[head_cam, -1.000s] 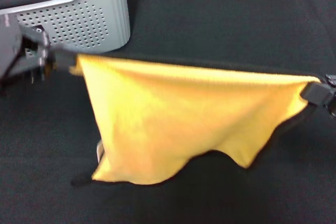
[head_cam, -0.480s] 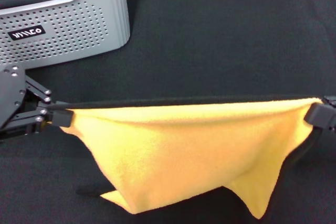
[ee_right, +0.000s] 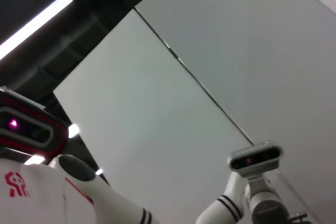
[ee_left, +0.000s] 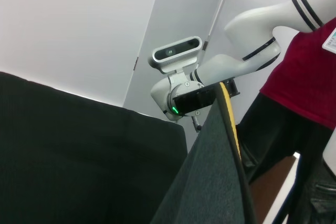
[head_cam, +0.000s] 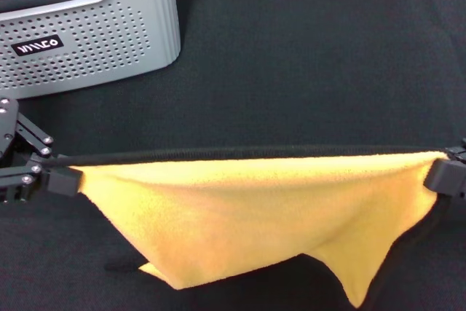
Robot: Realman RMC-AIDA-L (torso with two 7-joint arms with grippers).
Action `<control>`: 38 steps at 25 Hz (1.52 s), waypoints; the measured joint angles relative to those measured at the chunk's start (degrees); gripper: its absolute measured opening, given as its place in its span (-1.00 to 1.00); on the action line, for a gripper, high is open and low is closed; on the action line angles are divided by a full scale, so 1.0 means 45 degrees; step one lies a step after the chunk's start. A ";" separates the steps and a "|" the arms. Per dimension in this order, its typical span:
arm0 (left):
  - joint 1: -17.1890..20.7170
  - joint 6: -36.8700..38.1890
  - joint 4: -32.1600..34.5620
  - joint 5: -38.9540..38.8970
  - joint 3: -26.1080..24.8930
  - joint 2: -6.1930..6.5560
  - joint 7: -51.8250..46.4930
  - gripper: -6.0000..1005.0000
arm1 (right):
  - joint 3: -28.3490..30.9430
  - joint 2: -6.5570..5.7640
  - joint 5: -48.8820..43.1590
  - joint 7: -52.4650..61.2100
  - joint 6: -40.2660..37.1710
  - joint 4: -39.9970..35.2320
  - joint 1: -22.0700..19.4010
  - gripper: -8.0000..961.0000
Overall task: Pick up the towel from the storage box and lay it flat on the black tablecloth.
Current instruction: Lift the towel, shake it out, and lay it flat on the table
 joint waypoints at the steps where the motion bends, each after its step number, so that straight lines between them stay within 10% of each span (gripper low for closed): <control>1: -0.0033 0.0014 0.0020 -0.0025 0.0023 0.0055 -0.0182 -0.95 | 0.0035 -0.0059 -0.0031 0.0135 -0.0005 -0.0134 0.0001 -0.96; 7: -0.0390 0.0000 0.0043 0.0379 0.0028 0.0162 -0.0894 -0.95 | 0.0146 -0.0144 0.0052 0.0829 0.0108 -0.0062 0.0157 -0.96; 20: -0.3091 -0.1050 -0.1016 1.0052 -0.5577 -0.3017 -0.1167 -0.95 | 0.0072 0.0516 -0.0426 0.1024 0.6157 0.1480 0.1572 -0.96; 38: -0.4550 -0.6198 -0.1428 1.3244 -0.4785 -0.4602 -0.1444 -0.95 | 0.0582 0.0288 -0.0238 -0.0605 1.1156 0.1476 0.3317 -0.96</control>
